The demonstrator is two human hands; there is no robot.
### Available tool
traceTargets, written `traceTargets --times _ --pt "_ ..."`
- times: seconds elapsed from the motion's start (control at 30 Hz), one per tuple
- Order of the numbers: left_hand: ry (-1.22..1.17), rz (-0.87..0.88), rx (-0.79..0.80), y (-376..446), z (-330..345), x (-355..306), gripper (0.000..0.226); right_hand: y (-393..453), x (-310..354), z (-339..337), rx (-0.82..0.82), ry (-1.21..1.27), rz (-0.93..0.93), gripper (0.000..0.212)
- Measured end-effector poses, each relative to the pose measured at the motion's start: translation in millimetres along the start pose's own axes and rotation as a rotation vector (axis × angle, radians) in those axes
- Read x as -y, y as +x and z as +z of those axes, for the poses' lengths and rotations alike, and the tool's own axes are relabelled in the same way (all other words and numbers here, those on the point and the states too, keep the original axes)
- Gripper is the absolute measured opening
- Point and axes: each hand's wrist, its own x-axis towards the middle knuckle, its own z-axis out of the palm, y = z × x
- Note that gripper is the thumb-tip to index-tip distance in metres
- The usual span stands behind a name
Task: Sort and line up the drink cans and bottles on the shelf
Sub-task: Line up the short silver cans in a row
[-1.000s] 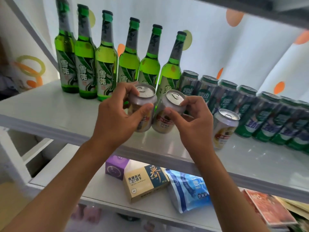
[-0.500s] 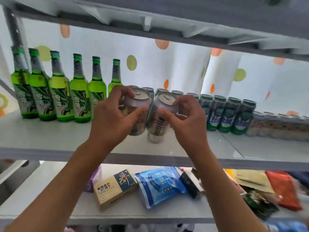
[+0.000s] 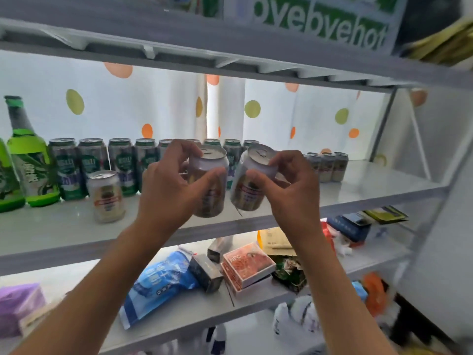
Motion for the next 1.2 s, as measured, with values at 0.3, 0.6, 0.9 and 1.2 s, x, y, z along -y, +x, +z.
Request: traceTargets --times 0.3,0.6,0.9,1.2 --pt "-0.127 0.027 0.082 -26.7 121.7 -58.4 0.041 -19.0 -26.6 -130.3 -0.115 -0.115 0.018 0.028" --pt "-0.223 0.015 0.172 -31.2 215.8 -91.5 0.041 -26.3 -56.1 -218.7 -0.258 -0.116 0.072 0.031" --pt "-0.402 -0.118 0.182 -16.2 310.0 -78.4 0.035 4.0 -102.2 -266.4 -0.335 -0.175 0.050 0.033" --pt "-0.302 -0.108 0.130 38.9 398.8 -43.4 0.041 85.9 -190.3 -280.7 -0.262 -0.260 0.018 0.036"
